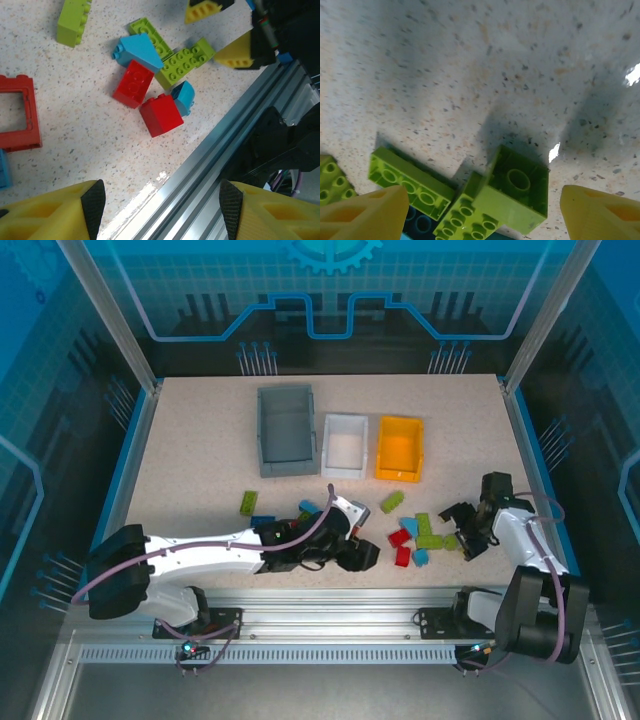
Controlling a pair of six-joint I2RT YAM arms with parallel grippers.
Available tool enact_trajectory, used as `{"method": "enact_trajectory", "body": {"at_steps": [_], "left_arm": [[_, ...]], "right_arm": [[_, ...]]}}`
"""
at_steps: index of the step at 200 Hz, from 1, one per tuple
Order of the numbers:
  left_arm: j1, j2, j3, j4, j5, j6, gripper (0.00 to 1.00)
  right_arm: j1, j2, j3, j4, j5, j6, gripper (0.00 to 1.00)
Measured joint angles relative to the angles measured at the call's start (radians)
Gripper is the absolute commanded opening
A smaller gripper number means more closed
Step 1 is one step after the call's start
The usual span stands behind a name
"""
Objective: Sort the legos into containers by color
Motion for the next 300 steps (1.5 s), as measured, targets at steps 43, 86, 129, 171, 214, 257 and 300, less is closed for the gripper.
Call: {"method": "enact_trajectory", "body": {"at_steps": [43,86,129,171,214,257,300], "left_arm": [[0.0,0.0,0.011,0.026,0.008,0.008,0.65],[0.0,0.0,0.012,0.034,0.016,0.018,0.65],[0.0,0.0,0.014,0.034,0.016,0.019,0.65],[0.0,-0.001,0.015,0.032,0.008,0.018,0.65],[0.005,-0.06,0.026,-0.012,-0.057,0.008,0.65],[0.073,-0.138,0.126,-0.108,-0.147,-0.025,0.65],[0.154,-0.173,0.161,-0.192,-0.192,-0.058,0.65]], "right_arm": [[-0.026,0.051,-0.019,0.051,-0.031,0.093,0.64],[-0.036,0.077,-0.05,0.084,-0.046,0.14,0.52],[-0.042,0.072,-0.051,0.085,-0.051,0.148,0.48],[-0.039,0.019,-0.056,0.086,-0.061,0.157,0.35],[0.131,-0.1,0.048,0.033,0.06,0.102,0.35],[0.469,0.057,0.433,0.058,0.24,-0.063,0.37],[0.511,0.451,0.727,0.067,0.315,-0.186,0.37]]}}
